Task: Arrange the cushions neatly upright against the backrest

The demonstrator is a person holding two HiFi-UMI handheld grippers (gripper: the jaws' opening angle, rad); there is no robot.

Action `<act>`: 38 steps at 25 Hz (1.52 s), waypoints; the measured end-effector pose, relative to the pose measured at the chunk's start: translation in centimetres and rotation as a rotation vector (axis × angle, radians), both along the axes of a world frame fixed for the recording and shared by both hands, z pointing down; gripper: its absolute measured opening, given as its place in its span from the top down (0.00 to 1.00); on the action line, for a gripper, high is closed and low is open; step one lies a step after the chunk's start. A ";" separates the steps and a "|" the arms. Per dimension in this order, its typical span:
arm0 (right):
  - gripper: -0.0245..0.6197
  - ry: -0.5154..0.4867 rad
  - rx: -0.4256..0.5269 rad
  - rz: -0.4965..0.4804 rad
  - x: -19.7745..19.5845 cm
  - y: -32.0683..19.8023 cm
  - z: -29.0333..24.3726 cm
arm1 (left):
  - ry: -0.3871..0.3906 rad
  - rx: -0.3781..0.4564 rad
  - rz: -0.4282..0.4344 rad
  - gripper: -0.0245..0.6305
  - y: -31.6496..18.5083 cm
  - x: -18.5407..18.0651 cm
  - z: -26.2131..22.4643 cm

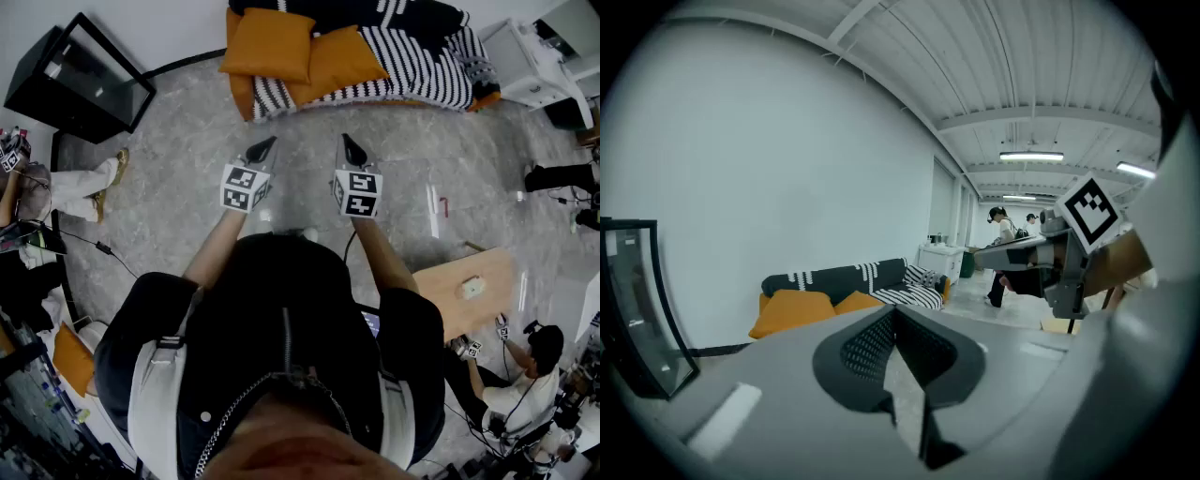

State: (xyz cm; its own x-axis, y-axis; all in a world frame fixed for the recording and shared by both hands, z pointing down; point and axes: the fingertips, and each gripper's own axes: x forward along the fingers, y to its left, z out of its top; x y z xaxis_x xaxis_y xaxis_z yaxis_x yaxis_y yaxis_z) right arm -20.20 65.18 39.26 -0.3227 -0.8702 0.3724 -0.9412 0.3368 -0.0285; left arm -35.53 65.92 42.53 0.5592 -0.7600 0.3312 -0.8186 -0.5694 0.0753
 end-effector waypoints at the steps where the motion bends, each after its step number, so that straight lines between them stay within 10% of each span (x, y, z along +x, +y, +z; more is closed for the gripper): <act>1: 0.96 0.000 -0.002 -0.001 0.2 -0.1 0.1 | 0.000 -0.001 -0.002 0.95 0.0 0.1 0.1; 38: 0.96 -0.179 -0.064 -0.012 12.1 -1.6 4.5 | -0.050 -0.059 0.039 0.95 -4.2 10.4 3.4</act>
State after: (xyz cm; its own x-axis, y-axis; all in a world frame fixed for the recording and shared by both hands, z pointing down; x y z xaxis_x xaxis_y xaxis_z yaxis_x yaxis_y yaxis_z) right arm -8.09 63.57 43.81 -0.3988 -0.8424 0.3623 -0.9151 0.3399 -0.2171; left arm -25.17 61.77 45.97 0.5698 -0.7163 0.4028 -0.7992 -0.5971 0.0688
